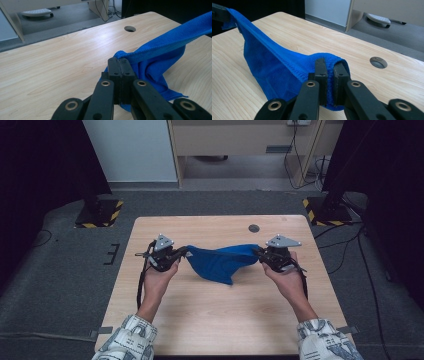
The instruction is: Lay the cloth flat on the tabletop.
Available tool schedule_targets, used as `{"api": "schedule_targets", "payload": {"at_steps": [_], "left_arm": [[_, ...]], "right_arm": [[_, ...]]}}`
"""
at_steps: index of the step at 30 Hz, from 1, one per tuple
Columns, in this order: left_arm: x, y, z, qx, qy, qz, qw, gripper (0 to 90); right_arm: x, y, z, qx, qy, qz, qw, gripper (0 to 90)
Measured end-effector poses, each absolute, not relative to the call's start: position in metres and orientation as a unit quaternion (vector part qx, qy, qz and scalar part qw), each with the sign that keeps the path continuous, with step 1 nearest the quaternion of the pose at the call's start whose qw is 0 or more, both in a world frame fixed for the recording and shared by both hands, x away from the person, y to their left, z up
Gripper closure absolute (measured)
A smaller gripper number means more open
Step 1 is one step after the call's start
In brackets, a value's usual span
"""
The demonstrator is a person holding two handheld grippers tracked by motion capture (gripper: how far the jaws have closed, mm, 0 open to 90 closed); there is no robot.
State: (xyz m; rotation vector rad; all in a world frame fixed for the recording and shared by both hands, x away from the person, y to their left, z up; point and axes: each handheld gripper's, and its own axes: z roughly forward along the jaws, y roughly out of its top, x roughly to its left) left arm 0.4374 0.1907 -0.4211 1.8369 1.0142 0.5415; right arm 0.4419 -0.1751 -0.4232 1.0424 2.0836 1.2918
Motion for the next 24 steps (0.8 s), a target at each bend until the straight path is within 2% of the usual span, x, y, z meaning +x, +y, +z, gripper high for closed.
{"api": "schedule_targets", "payload": {"at_steps": [24], "left_arm": [[0.421, 0.197, -0.395, 0.738, 0.408, 0.223, 0.489, 89.9]], "right_arm": [[0.424, -0.175, -0.396, 0.355, 0.755, 0.490, 0.253, 85.2]]}}
